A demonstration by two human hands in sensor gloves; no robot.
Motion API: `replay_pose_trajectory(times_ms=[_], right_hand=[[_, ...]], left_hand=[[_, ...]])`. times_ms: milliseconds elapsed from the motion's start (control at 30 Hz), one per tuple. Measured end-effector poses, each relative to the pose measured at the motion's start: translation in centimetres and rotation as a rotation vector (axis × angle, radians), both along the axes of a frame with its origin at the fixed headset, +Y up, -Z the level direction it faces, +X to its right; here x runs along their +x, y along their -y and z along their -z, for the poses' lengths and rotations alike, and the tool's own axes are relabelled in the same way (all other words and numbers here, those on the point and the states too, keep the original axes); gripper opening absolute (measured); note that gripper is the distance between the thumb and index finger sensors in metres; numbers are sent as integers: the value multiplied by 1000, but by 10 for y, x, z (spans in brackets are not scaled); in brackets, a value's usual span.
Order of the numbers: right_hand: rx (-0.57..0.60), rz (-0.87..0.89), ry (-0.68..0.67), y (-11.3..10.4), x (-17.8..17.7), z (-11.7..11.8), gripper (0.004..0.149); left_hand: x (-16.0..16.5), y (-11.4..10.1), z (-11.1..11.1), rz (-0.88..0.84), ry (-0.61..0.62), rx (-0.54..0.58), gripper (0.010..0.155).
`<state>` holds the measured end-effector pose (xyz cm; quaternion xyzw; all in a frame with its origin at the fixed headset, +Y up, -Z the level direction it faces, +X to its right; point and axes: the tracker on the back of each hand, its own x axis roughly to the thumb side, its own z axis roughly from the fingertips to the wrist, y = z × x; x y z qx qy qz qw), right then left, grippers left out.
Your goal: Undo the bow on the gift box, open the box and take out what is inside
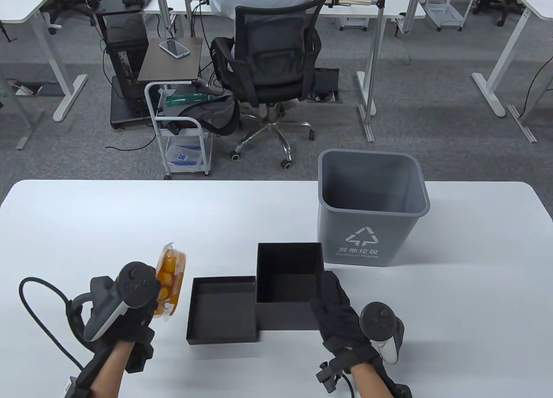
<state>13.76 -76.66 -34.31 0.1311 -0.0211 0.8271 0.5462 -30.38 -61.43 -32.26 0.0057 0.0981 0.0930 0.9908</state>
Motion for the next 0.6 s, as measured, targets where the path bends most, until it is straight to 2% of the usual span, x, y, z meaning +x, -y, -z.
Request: replay_pose_trajectory(times_ms=[133, 233, 400, 600], right_hand=[[3, -11, 6, -1, 0, -1, 70], [1, -5, 5, -1, 0, -1, 70], [0, -7, 5, -1, 0, -1, 70], [1, -3, 4, -1, -1, 0, 70]], left_hand=[[-37, 43, 16, -164, -45, -103, 41], [-58, 67, 28, -250, -66, -138, 41], [-92, 105, 45, -498, -78, -207, 41], [-103, 142, 57, -417, -107, -210, 42]])
